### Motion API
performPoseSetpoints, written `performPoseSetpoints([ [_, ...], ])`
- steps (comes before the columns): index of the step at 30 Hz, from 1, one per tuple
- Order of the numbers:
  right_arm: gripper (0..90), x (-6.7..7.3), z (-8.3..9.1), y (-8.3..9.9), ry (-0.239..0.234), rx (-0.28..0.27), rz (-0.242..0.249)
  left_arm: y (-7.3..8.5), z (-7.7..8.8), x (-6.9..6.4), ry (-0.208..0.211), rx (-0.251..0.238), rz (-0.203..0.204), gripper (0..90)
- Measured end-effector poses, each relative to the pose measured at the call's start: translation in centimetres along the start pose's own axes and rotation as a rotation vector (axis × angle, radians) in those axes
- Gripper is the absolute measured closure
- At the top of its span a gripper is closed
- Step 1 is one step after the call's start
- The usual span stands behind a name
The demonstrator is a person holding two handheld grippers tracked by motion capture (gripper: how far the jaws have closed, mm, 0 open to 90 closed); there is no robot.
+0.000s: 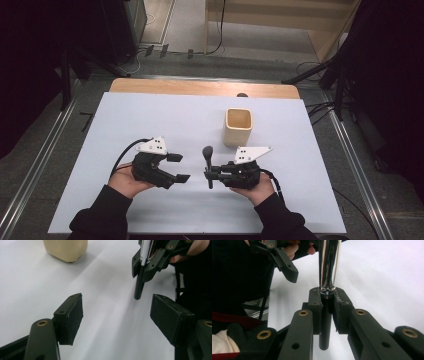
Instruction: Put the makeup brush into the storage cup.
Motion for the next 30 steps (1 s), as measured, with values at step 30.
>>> performPoseSetpoints([
  [30,79.3,-0.5,1.0,-0.3,0.039,-0.015,-0.007,2.4,1.8,1.1,-0.176,0.0,0.0,27.0],
])
Point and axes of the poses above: each handheld gripper's, and its own axes: z roughly backward along the jaws, y roughly out of its underside, x roughly to its left, the point moved 7 cm from there along -z, roughly forward along the jaws, and after that the axes turned 5 degrees about x, right-handed, at the moved point
